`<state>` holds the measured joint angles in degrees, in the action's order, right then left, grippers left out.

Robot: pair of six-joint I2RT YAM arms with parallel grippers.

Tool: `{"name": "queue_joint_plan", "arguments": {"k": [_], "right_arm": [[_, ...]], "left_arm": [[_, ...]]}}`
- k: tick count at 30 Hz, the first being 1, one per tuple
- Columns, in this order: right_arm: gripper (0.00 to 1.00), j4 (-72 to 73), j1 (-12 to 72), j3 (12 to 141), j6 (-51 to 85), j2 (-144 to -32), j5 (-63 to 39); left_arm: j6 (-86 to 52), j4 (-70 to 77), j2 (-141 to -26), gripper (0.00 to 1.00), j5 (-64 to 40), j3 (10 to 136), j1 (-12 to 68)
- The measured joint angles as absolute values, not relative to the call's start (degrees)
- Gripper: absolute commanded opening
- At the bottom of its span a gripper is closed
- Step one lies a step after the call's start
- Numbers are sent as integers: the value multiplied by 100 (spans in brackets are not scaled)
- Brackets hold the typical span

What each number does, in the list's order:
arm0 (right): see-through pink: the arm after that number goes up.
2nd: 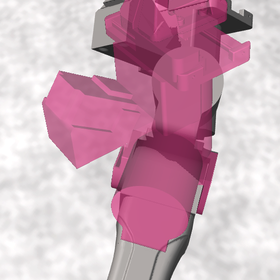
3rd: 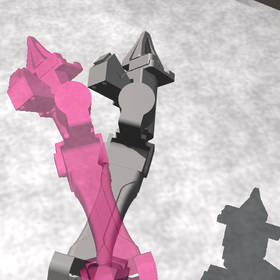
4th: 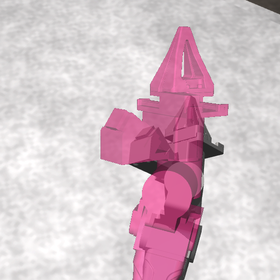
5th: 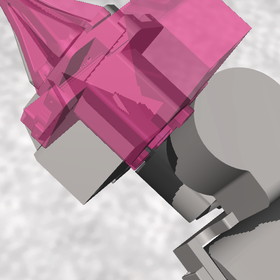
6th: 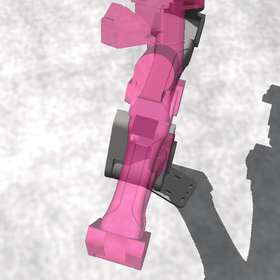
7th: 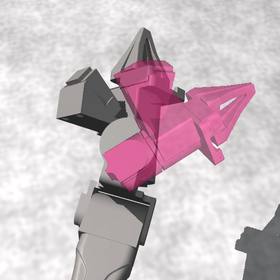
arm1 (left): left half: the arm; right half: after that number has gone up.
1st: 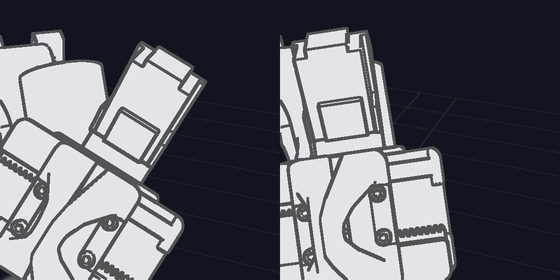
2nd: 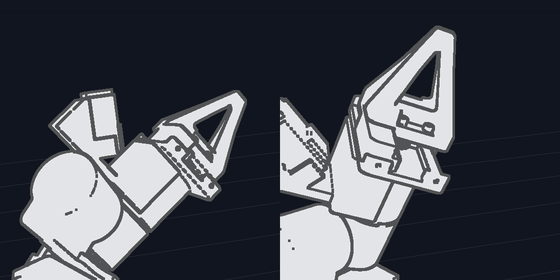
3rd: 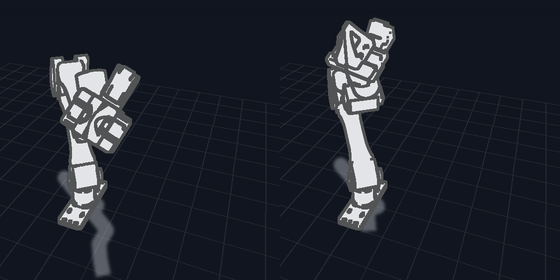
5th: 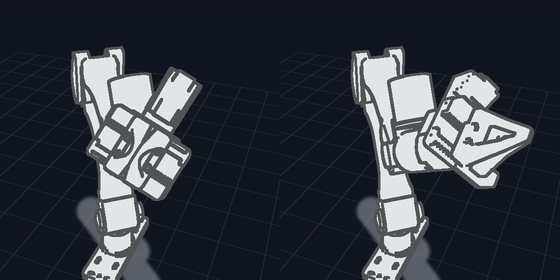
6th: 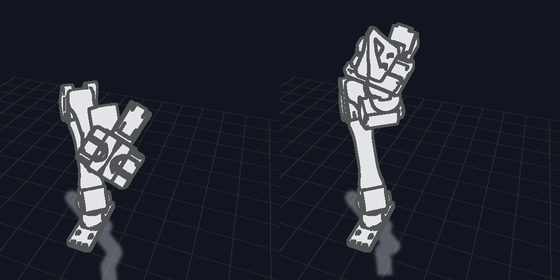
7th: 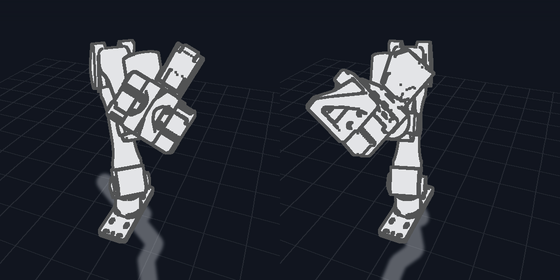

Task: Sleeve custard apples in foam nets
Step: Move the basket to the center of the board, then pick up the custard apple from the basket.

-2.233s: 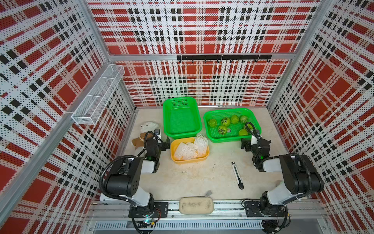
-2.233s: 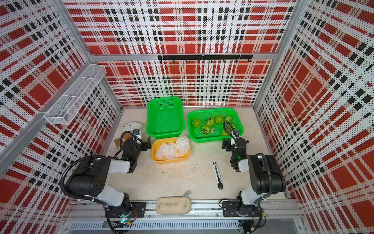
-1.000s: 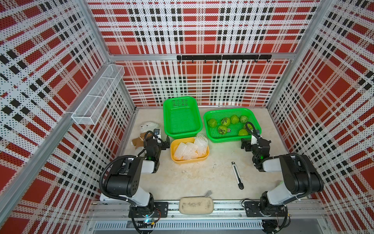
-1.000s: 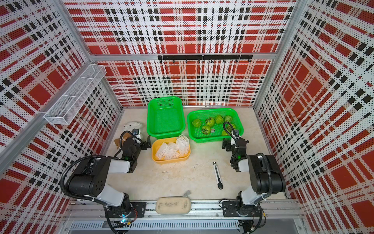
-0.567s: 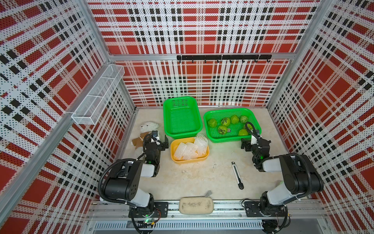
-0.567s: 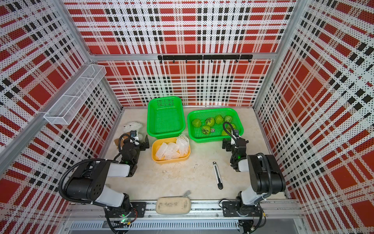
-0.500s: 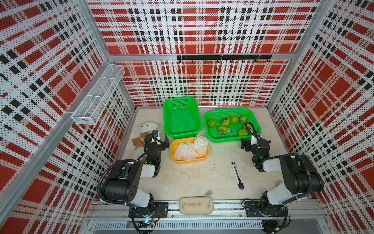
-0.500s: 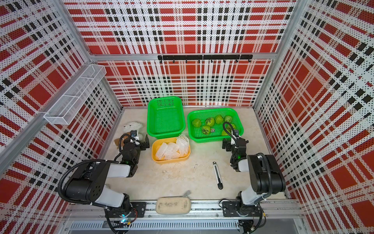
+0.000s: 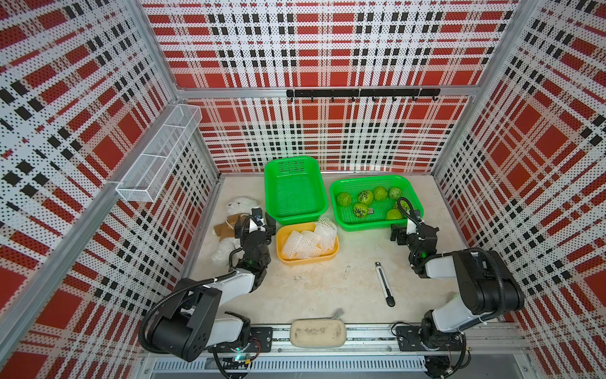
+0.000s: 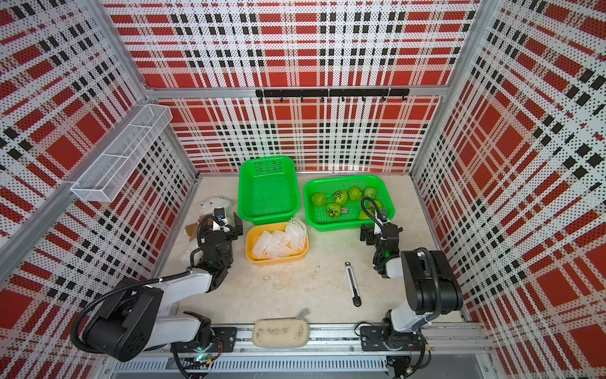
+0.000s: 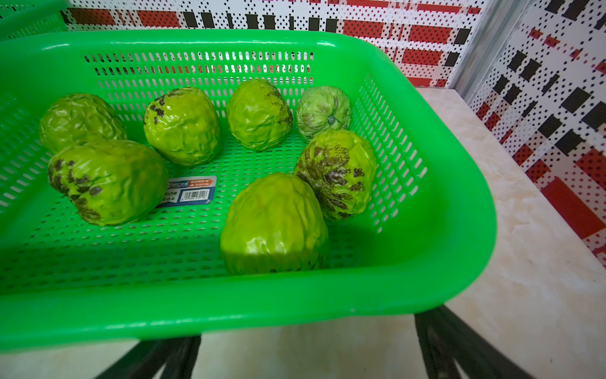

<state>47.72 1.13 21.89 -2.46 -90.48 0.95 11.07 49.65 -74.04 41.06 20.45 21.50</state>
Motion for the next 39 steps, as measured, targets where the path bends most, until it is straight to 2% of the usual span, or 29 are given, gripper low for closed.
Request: {"name": "queue_joint_plan", "arguments": {"k": [6,11,16,20,25,30,39], "right_arm": [[100,4569,403,2261,-405,-8818,519],[100,4123,534,2279,-495,-8125,626],[100,2842,534,2932,-486,-7301,530],[100,1352,534,4073,-410,-7179,193],[100,-309,613,5583,-152,-7708,-349],[100,-1754,1035,6864,75,-8665,-694],[100,-3271,1476,8558,443,-10429,-965]], "left_arm": [[740,3391,-7057,99,4952,2781,2790],[495,2329,-6965,99,5336,3326,3494],[165,1216,-6960,99,5308,3802,4034],[-139,504,-6956,99,4930,4036,4241],[-495,-451,-7015,99,4038,4515,4313],[-784,-1212,-7150,100,3155,4969,4370],[-1186,-2137,-7161,99,1492,5133,4331]]}}
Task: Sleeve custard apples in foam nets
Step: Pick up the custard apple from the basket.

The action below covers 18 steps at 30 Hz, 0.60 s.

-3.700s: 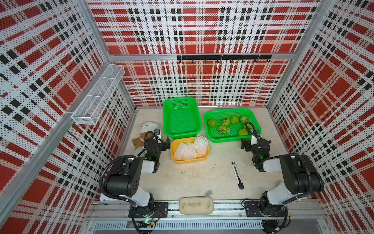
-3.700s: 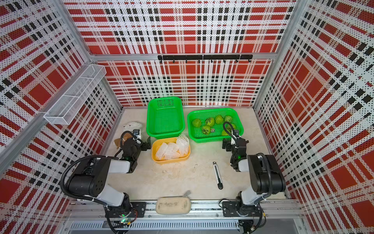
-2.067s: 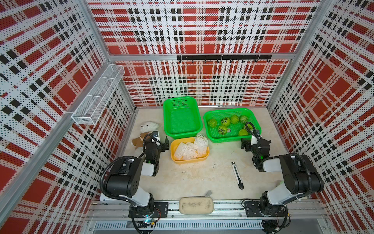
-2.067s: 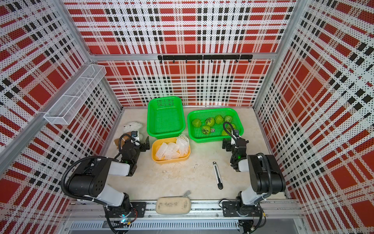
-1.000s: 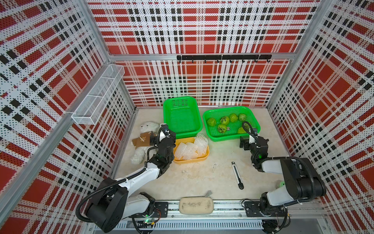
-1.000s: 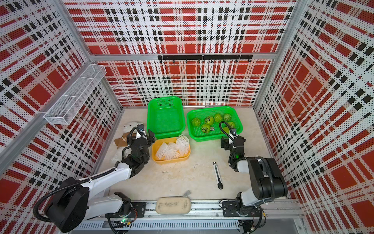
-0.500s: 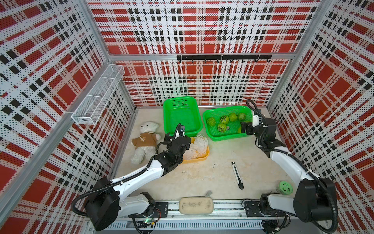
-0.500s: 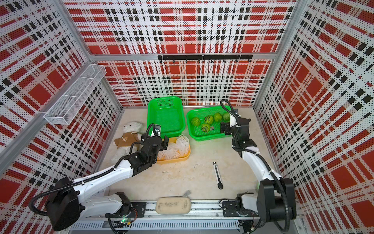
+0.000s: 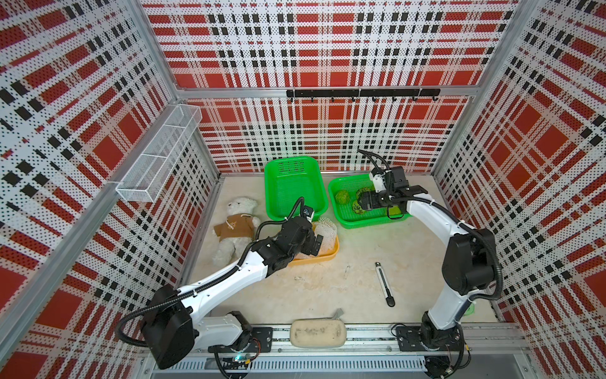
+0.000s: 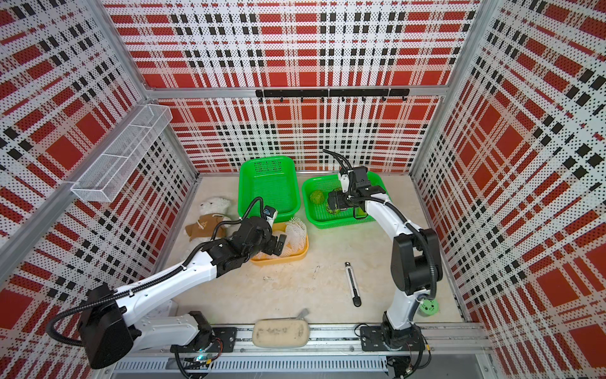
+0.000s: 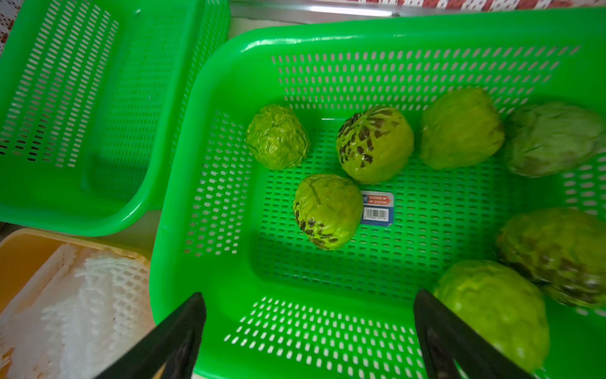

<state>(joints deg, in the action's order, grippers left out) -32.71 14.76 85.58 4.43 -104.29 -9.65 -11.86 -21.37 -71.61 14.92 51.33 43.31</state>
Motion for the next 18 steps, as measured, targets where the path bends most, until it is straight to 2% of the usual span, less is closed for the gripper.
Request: {"name": "queue_joint_plan", "arguments": {"k": [5,13,18], "right_arm": [[99,-3607,1505,9168,613,-11222,-989],[92,-3682,1579,9699,867,-12062,-908],[81,-3645,1649,9915,980,-12425,-827]], "left_arm": [[-1337,-2255,-6855,99,725,5074,4211],[-1459,-2268,-6449,99,281,4790,3927],[-1509,-2272,-6453,99,196,4707,3837]]}}
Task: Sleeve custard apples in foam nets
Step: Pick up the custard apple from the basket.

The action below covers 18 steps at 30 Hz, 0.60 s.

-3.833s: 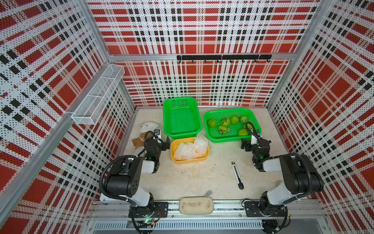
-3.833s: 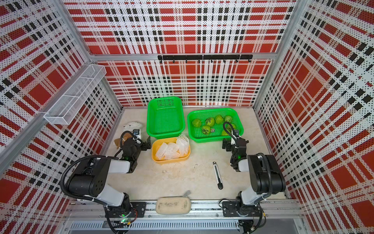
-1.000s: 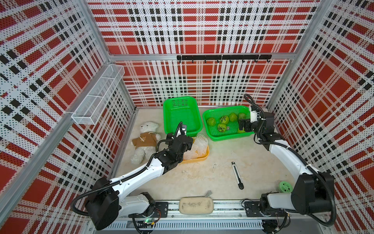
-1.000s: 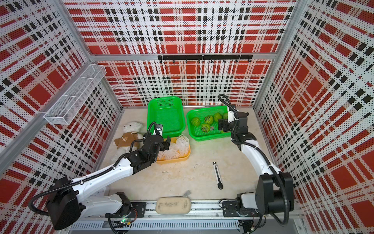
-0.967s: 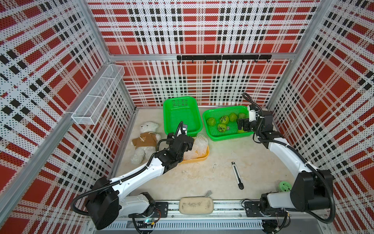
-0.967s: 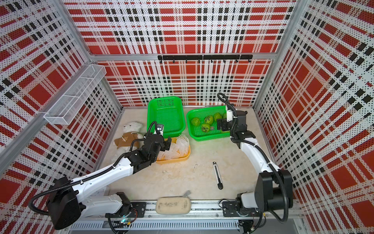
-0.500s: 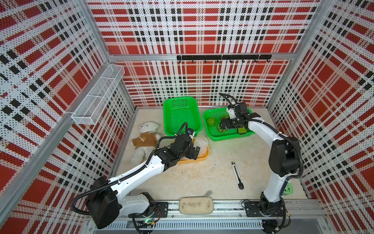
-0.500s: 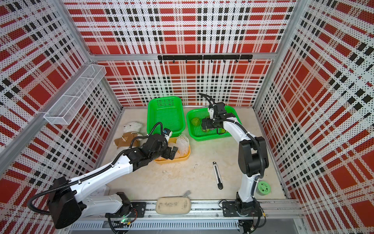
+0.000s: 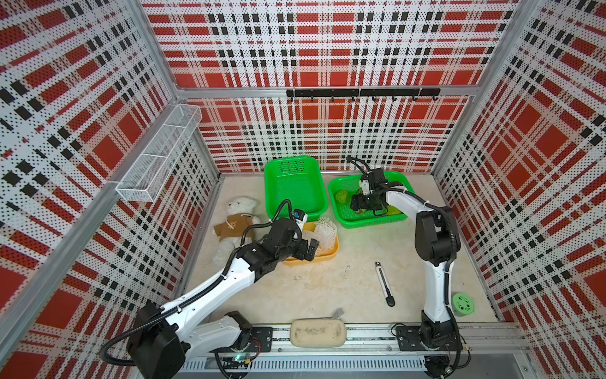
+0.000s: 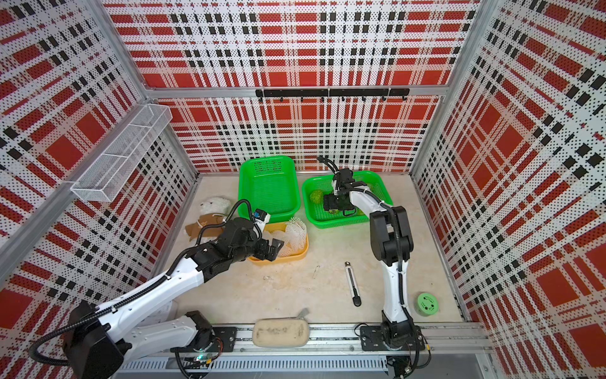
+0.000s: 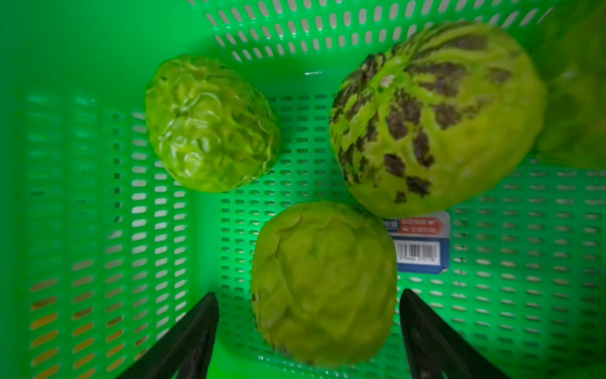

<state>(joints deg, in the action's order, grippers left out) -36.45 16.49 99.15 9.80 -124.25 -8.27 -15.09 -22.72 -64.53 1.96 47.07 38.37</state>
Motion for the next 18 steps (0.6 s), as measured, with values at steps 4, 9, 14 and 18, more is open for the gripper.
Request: {"name": "queue_joint_plan", "arguments": {"k": [4,9,14,18], "right_arm": [[71,-3638,1671,9966,1037,-12497,-797],[64,-3555,1675,10012,989,-12486,-738],[64,-3190,1686,9474,790,-12005,-757],[63,-3002,1747,8903,569,-11159,-777]], "left_arm": [[-1546,-2204,-6552,99,191,4692,3804],[-1699,-2095,-6943,99,202,4703,3787],[-1828,-2069,-7395,100,226,4923,3795],[-1846,-2010,-7634,100,395,5196,3911]]}}
